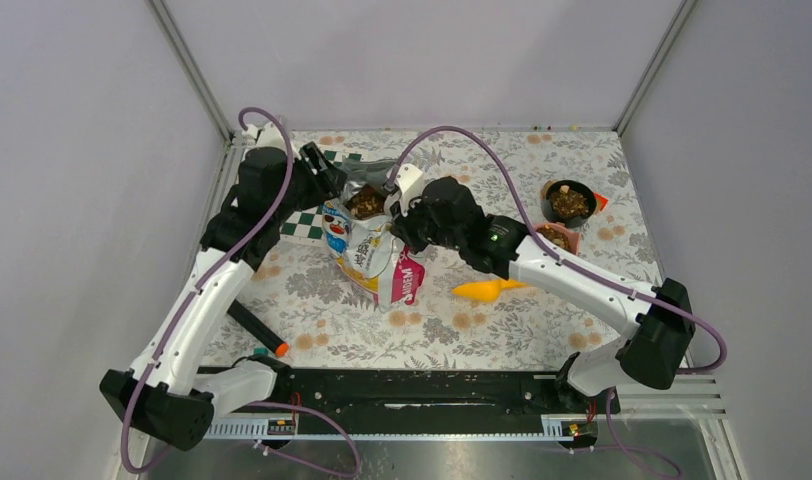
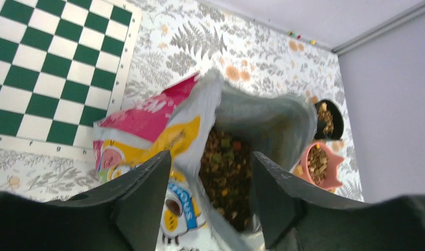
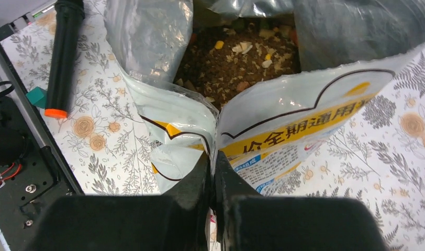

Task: Serve the pet food

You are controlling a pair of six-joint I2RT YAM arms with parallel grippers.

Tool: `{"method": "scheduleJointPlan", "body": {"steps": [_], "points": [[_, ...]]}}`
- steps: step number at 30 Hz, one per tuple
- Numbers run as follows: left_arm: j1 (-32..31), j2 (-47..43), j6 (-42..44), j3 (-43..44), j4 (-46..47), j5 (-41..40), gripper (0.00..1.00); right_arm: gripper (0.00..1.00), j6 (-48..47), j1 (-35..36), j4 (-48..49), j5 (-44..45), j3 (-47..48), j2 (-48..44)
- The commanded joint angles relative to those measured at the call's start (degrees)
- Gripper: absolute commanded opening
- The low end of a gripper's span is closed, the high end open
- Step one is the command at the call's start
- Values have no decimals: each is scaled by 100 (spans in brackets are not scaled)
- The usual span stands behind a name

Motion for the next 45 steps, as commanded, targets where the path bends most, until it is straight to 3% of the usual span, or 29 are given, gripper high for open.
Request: {"method": "scheduleJointPlan", "body": {"steps": [1, 5, 11, 15, 26, 29, 35, 36, 38, 39, 45], "points": [[268, 514, 423, 683, 593, 201, 63, 0, -297, 57, 567, -754, -74, -137], [342, 1209, 836, 1262, 276, 660, 67, 0, -718, 53, 598, -933, -302, -490], [351, 1836, 1401, 1822, -337, 1106, 63, 0, -1079, 53, 426, -837, -281, -662], [377, 1747, 1461, 1715, -313, 1272, 65, 0, -1048, 53, 380, -768, -259, -615], [515, 1217, 1610, 1173, -231, 1658, 81, 0, -933, 49, 378, -663, -245, -579], [511, 1208, 1690, 1071, -261, 1663, 80, 0, -940, 42, 380, -667, -233, -578], [528, 1728, 1603, 1576, -702, 1204, 49, 0, -1209, 44, 338, -645, -212, -641], [534, 1803, 1536, 1683, -724, 1135, 38, 0, -1296, 45, 266, -621, -176, -660], [552, 1935, 1379, 1978, -745, 958, 6, 0, -1485, 40, 138, -395, -14, -693], [571, 1971, 1293, 2151, -761, 863, 0, 0, -1598, 8, 49, -289, 73, -732], [583, 1770, 875, 3052, -742, 312, 0, 0, -1966, -655, -229, -170, 689, -1103]]}}
